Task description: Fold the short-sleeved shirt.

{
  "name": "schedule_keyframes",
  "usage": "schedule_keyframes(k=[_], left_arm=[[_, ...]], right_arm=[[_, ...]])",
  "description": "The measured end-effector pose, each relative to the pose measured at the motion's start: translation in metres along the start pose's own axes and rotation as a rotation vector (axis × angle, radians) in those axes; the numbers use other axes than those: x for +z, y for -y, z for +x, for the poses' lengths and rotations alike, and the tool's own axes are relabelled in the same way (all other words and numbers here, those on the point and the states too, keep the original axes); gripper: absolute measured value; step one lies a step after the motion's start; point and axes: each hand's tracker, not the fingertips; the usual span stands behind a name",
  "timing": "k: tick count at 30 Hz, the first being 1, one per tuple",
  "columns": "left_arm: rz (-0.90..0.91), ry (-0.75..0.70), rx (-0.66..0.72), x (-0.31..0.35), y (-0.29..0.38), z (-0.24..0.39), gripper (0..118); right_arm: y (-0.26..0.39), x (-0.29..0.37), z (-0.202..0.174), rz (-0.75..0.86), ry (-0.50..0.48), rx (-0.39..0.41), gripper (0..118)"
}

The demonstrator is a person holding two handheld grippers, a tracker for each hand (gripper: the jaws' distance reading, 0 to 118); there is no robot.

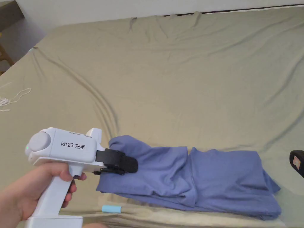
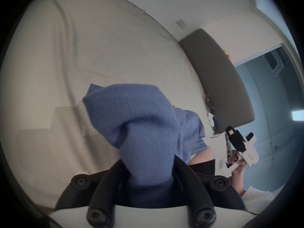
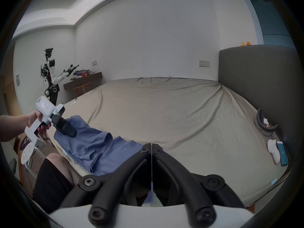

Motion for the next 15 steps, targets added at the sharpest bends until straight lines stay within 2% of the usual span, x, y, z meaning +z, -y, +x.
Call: schedule_keyframes(k=[2, 5, 7, 10, 11, 15], left_arm=[[-0.004, -0.128, 0.014, 0.019, -0.008, -0.002, 13], [-0.055, -0.287, -0.04, 0.034, -0.016, 0.016, 13], [-0.069, -0.338, 0.009, 0.034, -0.021, 0.039, 13], [-0.098, -0.416, -0.006, 0.021, -0.028, 0.094, 13], [-0.056, -0.449, -0.008, 0.017, -0.028, 0.112, 13], [-0.125, -0.382, -0.1, -0.023, -0.031, 0.175, 13]], right_arm=[[-0.001, 0.001, -0.003, 0.008, -0.024, 0.007, 1], [-0.002, 0.001, -0.004, 0.017, -0.054, 0.024, 1], [-0.002, 0.001, -0.004, 0.016, -0.071, 0.022, 1], [-0.003, -0.001, -0.003, 0.013, -0.087, 0.008, 1], [-0.002, -0.003, 0.0, 0.012, -0.091, 0.004, 1], [-0.001, -0.005, 0.007, 0.004, -0.103, -0.027, 1]])
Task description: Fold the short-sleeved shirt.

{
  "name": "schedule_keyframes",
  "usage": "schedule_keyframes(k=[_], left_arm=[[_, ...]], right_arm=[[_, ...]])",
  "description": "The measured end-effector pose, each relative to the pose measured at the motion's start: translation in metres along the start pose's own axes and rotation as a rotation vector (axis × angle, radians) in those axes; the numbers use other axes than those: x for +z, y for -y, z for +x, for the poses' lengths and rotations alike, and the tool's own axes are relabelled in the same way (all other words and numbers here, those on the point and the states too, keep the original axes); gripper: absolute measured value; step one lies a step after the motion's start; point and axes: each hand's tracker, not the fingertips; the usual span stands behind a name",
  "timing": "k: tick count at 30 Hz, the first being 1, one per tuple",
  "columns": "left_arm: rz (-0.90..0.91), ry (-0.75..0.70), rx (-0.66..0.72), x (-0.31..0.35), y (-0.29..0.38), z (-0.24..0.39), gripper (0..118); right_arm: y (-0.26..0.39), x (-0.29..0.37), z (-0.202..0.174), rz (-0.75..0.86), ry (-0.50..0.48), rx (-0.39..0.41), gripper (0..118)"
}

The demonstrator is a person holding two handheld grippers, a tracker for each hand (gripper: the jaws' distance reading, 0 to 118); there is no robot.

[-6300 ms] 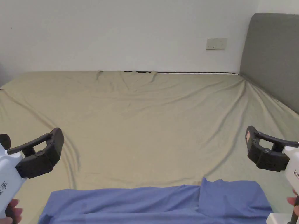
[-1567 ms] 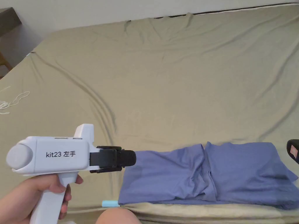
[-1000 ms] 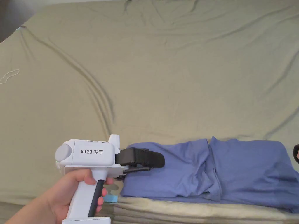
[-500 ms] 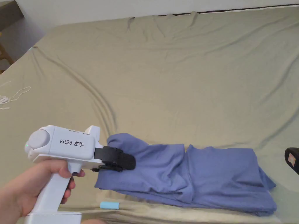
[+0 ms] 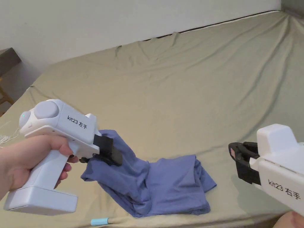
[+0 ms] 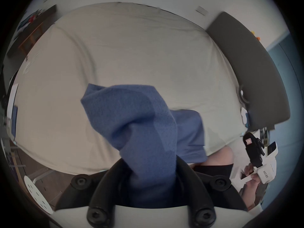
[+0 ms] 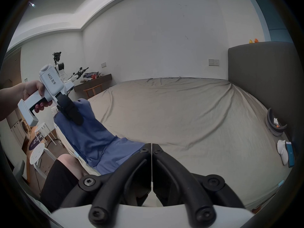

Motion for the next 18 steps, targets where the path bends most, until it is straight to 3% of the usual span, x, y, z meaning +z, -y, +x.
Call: schedule_keyframes(k=[3, 5, 9, 10, 13, 16, 18], left_arm=[[-0.026, -0.008, -0.087, -0.028, -0.004, 0.052, 15], [-0.032, 0.006, -0.098, -0.055, -0.002, 0.075, 24], [-0.063, 0.068, -0.072, -0.123, 0.005, 0.112, 63], [-0.058, 0.079, -0.089, -0.133, 0.008, 0.12, 66], [-0.007, 0.12, -0.149, -0.145, 0.006, 0.13, 66], [0.071, 0.13, -0.152, -0.113, 0.011, 0.129, 66], [0.211, 0.046, -0.233, -0.086, 0.021, 0.122, 59]], right_arm=[[0.0, 0.003, 0.005, 0.008, 0.01, 0.001, 1], [0.001, 0.007, 0.011, 0.015, 0.024, -0.004, 1], [0.005, 0.016, 0.023, 0.027, 0.067, -0.021, 1], [0.005, 0.019, 0.026, 0.025, 0.071, -0.029, 1], [0.008, 0.024, 0.035, 0.028, 0.09, -0.062, 1], [0.011, 0.025, 0.039, 0.021, 0.103, -0.075, 1], [0.012, 0.024, 0.041, 0.015, 0.104, -0.088, 1]])
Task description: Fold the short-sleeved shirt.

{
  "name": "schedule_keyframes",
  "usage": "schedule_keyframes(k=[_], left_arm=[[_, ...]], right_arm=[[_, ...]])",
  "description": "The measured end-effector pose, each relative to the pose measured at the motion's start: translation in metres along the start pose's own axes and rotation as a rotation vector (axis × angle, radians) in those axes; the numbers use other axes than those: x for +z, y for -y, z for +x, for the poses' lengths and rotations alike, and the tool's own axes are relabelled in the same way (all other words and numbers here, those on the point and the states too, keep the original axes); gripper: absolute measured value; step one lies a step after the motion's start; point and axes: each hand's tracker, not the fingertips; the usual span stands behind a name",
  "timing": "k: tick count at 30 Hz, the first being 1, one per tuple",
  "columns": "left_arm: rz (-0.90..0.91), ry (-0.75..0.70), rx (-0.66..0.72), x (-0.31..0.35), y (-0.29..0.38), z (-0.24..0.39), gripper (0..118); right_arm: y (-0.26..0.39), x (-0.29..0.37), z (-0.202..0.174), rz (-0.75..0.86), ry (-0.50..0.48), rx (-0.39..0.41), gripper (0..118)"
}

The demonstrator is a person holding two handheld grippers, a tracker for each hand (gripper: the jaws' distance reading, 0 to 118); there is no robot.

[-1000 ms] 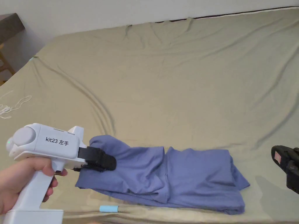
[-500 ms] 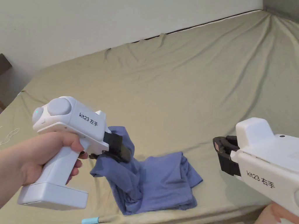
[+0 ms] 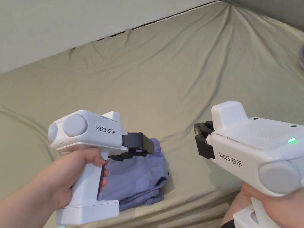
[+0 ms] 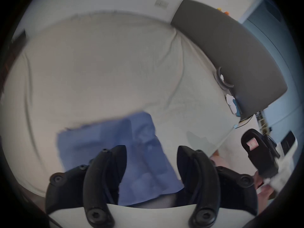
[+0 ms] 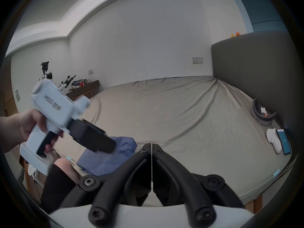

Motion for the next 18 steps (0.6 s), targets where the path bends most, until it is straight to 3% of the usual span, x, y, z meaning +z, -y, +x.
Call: schedule_keyframes(k=[2, 3, 4, 7, 9, 13, 15, 17, 18], left_arm=[[0.051, -0.14, -0.106, 0.018, 0.01, 0.003, 30], [0.056, -0.225, -0.14, 0.018, 0.015, 0.001, 6], [0.048, -0.282, -0.156, 0.014, 0.019, 0.001, 1], [-0.01, -0.247, -0.154, -0.011, 0.029, 0.006, 0], [0.004, -0.147, -0.116, -0.033, 0.039, 0.019, 0], [-0.084, -0.179, -0.254, -0.091, 0.071, 0.063, 0], [-0.127, -0.095, -0.17, -0.113, 0.076, 0.062, 0], [-0.031, -0.157, -0.099, -0.115, 0.071, 0.059, 0], [-0.054, -0.112, -0.08, -0.114, 0.064, 0.057, 0]], right_arm=[[0.0, -0.001, -0.001, -0.004, -0.008, -0.011, 1], [0.0, -0.002, -0.002, -0.006, -0.012, -0.012, 1], [0.0, -0.004, -0.004, -0.008, -0.014, -0.007, 1], [-0.001, -0.01, -0.01, -0.015, -0.023, 0.014, 1], [-0.002, -0.014, -0.014, -0.019, -0.03, 0.023, 1], [-0.002, -0.016, -0.019, -0.031, -0.048, 0.041, 1], [-0.003, -0.015, -0.02, -0.029, -0.05, 0.061, 1], [-0.004, -0.015, -0.02, -0.023, -0.046, 0.076, 1], [-0.005, -0.015, -0.02, -0.021, -0.045, 0.08, 1]])
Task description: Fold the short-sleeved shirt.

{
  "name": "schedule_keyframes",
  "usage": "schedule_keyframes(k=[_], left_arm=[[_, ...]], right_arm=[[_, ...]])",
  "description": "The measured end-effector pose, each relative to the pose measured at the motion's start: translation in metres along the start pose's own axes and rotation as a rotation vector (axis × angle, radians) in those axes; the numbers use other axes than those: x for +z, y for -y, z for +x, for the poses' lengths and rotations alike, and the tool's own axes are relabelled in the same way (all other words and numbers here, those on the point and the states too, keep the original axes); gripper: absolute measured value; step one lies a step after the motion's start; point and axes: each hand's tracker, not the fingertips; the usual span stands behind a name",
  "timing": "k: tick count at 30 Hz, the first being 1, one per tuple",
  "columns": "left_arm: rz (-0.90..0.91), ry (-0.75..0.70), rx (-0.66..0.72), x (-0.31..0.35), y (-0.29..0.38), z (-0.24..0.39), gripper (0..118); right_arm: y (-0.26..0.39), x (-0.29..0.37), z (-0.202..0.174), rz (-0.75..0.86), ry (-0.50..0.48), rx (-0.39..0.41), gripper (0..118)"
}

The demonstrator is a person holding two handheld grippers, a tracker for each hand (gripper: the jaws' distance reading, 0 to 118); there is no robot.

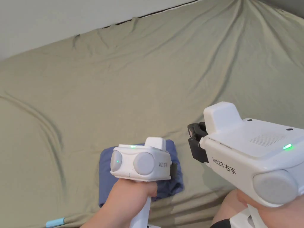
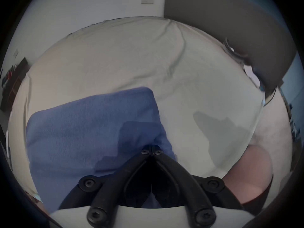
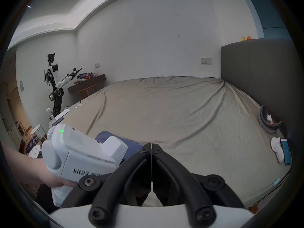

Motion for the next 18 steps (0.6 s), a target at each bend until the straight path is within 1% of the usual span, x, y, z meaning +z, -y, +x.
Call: schedule_keyframes(k=[2, 4, 6, 8, 9, 11, 13, 16, 17, 18], left_arm=[[-0.019, 0.045, 0.052, -0.001, -0.004, -0.009, 0], [-0.022, 0.072, 0.017, 0.011, -0.006, -0.014, 0], [0.03, 0.149, 0.068, 0.033, -0.01, -0.028, 0], [0.134, 0.214, 0.132, 0.064, -0.01, -0.046, 0], [0.182, 0.225, 0.14, 0.083, -0.008, -0.058, 0], [0.271, 0.256, 0.154, 0.117, 0.003, -0.081, 0], [0.293, 0.297, 0.175, 0.142, 0.019, -0.108, 0], [0.315, 0.295, 0.185, 0.164, 0.052, -0.152, 0], [0.314, 0.292, 0.198, 0.166, 0.061, -0.163, 0], [0.307, 0.297, 0.219, 0.166, 0.071, -0.178, 0]], right_arm=[[-0.001, -0.002, 0.002, -0.004, -0.011, -0.002, 1], [0.0, -0.007, 0.005, -0.015, -0.019, -0.013, 1], [0.001, -0.01, 0.006, -0.032, -0.021, -0.012, 1], [0.004, -0.011, 0.005, -0.051, -0.021, -0.008, 1], [0.006, -0.011, 0.005, -0.065, -0.024, -0.005, 1], [0.009, -0.011, 0.002, -0.085, -0.029, 0.004, 1], [0.013, -0.011, -0.003, -0.11, -0.041, 0.019, 1], [0.022, -0.017, -0.012, -0.158, -0.057, 0.023, 1], [0.025, -0.022, -0.015, -0.176, -0.062, 0.02, 1], [0.026, -0.031, -0.016, -0.226, -0.071, -0.022, 1]])
